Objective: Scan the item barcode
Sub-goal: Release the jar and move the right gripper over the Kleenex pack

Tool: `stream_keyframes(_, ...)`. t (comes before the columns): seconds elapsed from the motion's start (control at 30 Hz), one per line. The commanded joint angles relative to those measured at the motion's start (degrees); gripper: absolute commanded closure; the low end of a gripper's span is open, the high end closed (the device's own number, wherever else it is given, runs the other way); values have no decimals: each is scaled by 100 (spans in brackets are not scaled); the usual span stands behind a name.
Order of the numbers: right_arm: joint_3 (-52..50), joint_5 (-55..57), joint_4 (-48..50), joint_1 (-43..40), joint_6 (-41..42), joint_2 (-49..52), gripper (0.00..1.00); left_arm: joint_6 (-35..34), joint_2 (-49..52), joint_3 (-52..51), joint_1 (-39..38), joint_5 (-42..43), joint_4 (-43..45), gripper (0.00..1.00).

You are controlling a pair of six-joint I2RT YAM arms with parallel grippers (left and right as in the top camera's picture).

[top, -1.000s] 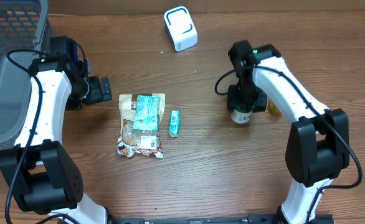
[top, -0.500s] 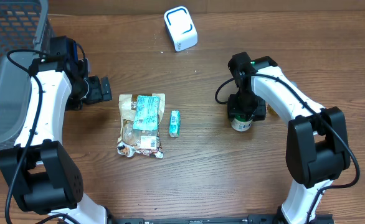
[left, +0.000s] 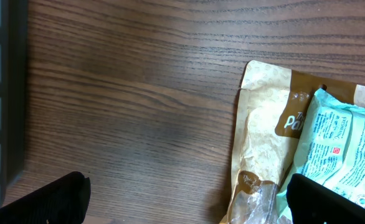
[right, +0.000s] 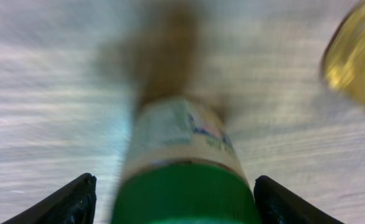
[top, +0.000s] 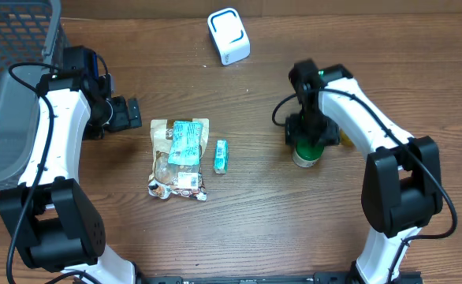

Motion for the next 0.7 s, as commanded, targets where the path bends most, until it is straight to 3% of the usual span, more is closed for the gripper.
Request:
stream_keyframes(0.0,492,87,2,24,-22,7,21,44,81,122,24,44,7,0)
stream_keyframes(0.17,614,-227,254,90,-26,9,24,42,81,122,24,44,7,0)
stream_keyframes(0.5,605,-979,715,485,-22,9,59,42,81,122,24,44,7,0)
stream_keyframes(0.67,415,-975,577,616,-20,9,63,42,81,122,24,44,7,0)
